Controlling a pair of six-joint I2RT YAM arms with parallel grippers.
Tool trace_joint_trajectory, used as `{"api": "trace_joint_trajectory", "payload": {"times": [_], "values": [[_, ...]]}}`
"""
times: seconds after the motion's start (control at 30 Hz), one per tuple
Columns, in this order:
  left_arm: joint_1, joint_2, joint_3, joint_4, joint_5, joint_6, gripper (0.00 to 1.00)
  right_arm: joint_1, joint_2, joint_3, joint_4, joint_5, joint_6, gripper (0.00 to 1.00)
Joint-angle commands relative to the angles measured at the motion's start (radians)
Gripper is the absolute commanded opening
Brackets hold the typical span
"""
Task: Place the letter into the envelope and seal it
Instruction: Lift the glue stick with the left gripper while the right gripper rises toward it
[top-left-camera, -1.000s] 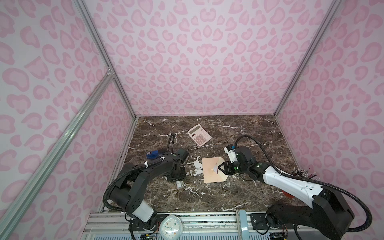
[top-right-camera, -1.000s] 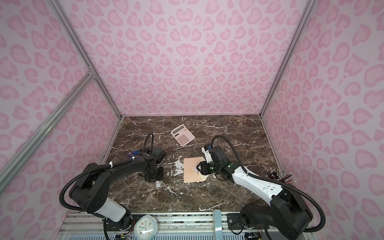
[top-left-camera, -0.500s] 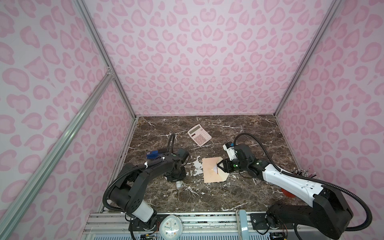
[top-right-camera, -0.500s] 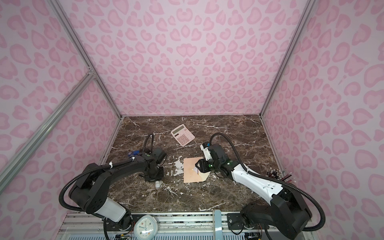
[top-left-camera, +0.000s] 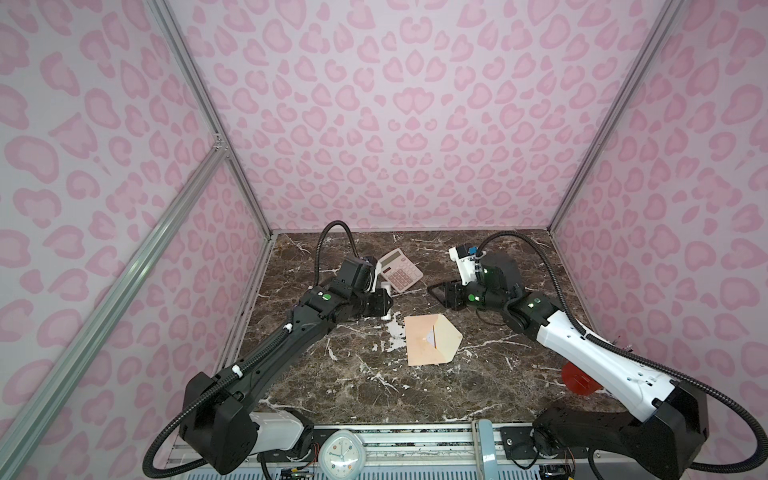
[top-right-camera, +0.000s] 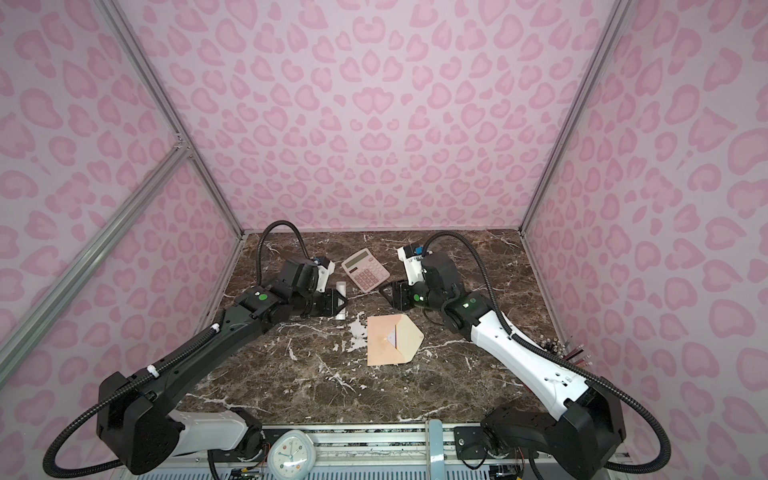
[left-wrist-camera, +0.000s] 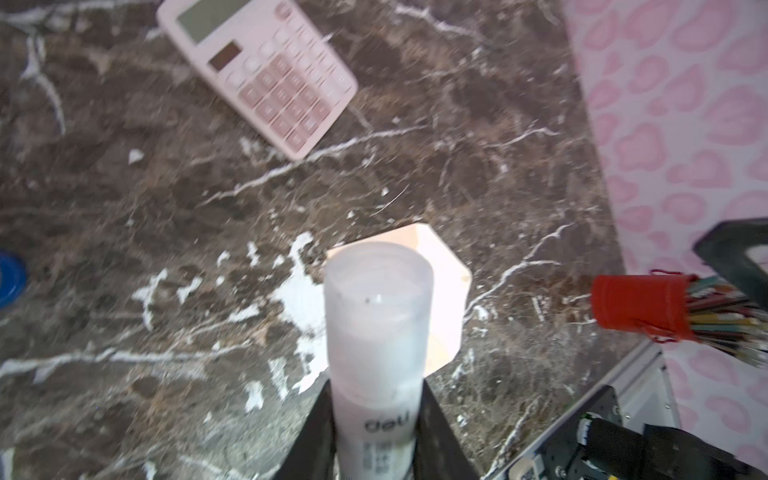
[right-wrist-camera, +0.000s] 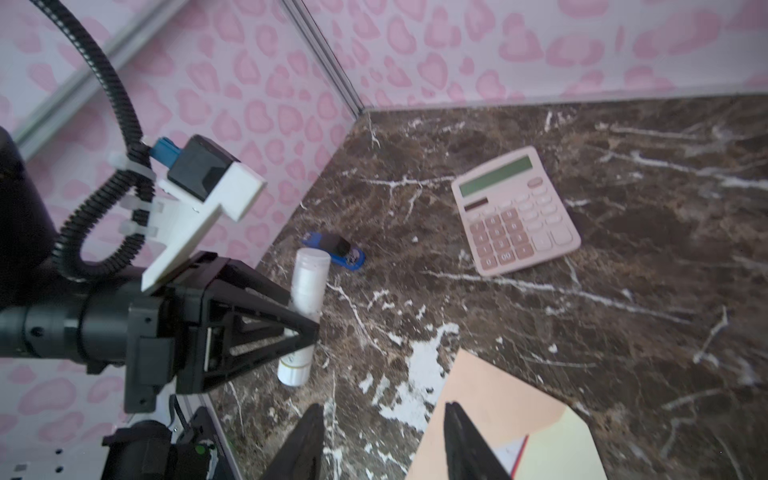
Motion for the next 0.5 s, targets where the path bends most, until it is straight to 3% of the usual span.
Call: {"api": "trace_joint_trajectory", "payload": {"times": [0.0, 0.47], "values": [[-0.002, -0.011, 0.038, 0.118, 0.086, 0.064, 0.24, -0.004, 0.031, 0.099, -0.01, -0.002, 0.045, 0.5], [-0.021, -0.026, 0.029, 0.322, 0.145, 0.134, 0.22, -0.012, 0.173, 0.414, -0.205, -0.074, 0.085, 0.53]]}}
